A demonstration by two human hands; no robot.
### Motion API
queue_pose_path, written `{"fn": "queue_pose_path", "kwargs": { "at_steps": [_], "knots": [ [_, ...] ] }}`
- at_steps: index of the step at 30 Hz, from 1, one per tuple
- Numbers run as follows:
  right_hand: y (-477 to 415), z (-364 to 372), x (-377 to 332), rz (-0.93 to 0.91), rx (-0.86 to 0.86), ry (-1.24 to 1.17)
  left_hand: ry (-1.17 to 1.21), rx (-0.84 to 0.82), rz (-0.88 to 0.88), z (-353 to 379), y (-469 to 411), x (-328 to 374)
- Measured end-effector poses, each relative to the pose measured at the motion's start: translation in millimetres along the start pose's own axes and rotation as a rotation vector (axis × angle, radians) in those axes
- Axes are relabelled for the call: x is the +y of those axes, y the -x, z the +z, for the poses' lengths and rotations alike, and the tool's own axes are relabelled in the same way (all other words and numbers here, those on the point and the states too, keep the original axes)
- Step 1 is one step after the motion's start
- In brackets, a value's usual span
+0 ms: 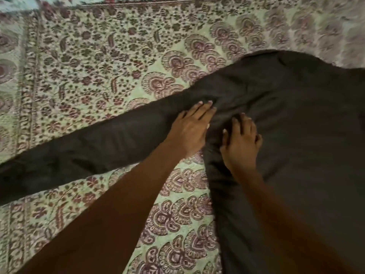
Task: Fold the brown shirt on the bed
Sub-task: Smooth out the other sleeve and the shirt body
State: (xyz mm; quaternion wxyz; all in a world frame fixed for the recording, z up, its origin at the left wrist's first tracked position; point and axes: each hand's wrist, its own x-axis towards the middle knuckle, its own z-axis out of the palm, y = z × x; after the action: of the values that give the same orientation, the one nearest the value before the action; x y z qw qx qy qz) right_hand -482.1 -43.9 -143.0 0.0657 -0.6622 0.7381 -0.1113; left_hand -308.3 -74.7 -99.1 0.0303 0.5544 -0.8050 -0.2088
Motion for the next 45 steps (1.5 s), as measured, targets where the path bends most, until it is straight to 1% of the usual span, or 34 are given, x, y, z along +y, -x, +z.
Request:
{"fn": "queue_pose_path", "kwargs": {
  "at_steps": [2, 3, 5, 8, 9, 10, 11, 12, 13, 14, 17, 19, 21, 23, 24, 26, 28, 29, 30, 33, 35, 37, 41, 43, 45],
  "knots": [
    [6, 9, 13, -0.042, -0.078, 0.033, 0.059, -0.045, -0.071, 7, -35, 4],
    [11, 13, 19, -0.072, -0.090, 0.053, 0.043, -0.084, -0.129, 10, -49, 2],
    [18, 18, 27, -0.122, -0.082, 0.073, -0.065, -0.146, -0.249, 16, -69, -5],
    [21, 19, 30, -0.134, -0.061, 0.056, -0.125, -0.114, -0.386, 15, -83, -1],
    [21, 19, 30, -0.126, -0.053, 0.055, -0.145, -0.051, -0.387, 14, -86, 6],
    [20, 19, 30, -0.122, -0.050, 0.054, -0.161, 0.033, -0.346, 15, -88, 12],
    [20, 18, 30, -0.124, -0.060, 0.053, -0.169, 0.095, -0.269, 17, -87, 15],
    [19, 18, 30, -0.130, -0.080, 0.052, -0.176, 0.107, -0.185, 21, -87, 14],
    [20, 16, 31, -0.141, -0.105, 0.053, -0.185, 0.082, -0.123, 28, -87, 10],
    [21, 14, 33, -0.155, -0.138, 0.058, -0.189, 0.051, -0.100, 35, -86, 5],
    [45, 2, 41, -0.246, -0.242, 0.072, -0.196, 0.043, -0.132, 48, -85, -7],
    [74, -5, 48, -0.362, -0.309, 0.090, -0.189, 0.025, -0.133, 47, -87, -6],
    [98, -12, 57, -0.498, -0.335, 0.085, -0.182, -0.012, -0.136, 41, -89, -5],
    [103, -19, 68, -0.542, -0.321, 0.075, -0.167, -0.015, -0.150, 36, -86, 2],
    [98, -22, 74, -0.495, -0.284, 0.081, -0.176, 0.016, -0.140, 36, -81, 8],
    [82, -24, 88, -0.280, -0.194, 0.103, -0.214, 0.087, -0.082, 42, -59, 24],
    [73, -24, 100, -0.057, -0.178, 0.133, -0.223, 0.105, -0.049, 56, -27, 37],
    [74, -23, 104, -0.006, -0.196, 0.148, -0.216, 0.100, -0.059, 64, -8, 45],
    [81, -22, 106, -0.010, -0.217, 0.158, -0.212, 0.091, -0.075, 72, 11, 53],
    [117, -23, 106, -0.203, -0.290, 0.171, -0.245, 0.051, -0.073, 92, 65, 78],
    [139, -29, 108, -0.278, -0.298, 0.170, -0.234, 0.037, -0.078, 103, 98, 94],
    [138, -33, 119, -0.273, -0.277, 0.152, -0.218, 0.011, -0.107, 113, 125, 107],
    [117, -38, 150, -0.144, -0.257, 0.140, -0.172, -0.058, -0.136, 131, 176, 134],
    [128, -40, 158, -0.101, -0.252, 0.156, -0.160, -0.084, -0.134, 137, 202, 147],
    [154, -45, 161, -0.118, -0.269, 0.171, -0.152, -0.097, -0.116, 140, 222, 159]
  ]
}}
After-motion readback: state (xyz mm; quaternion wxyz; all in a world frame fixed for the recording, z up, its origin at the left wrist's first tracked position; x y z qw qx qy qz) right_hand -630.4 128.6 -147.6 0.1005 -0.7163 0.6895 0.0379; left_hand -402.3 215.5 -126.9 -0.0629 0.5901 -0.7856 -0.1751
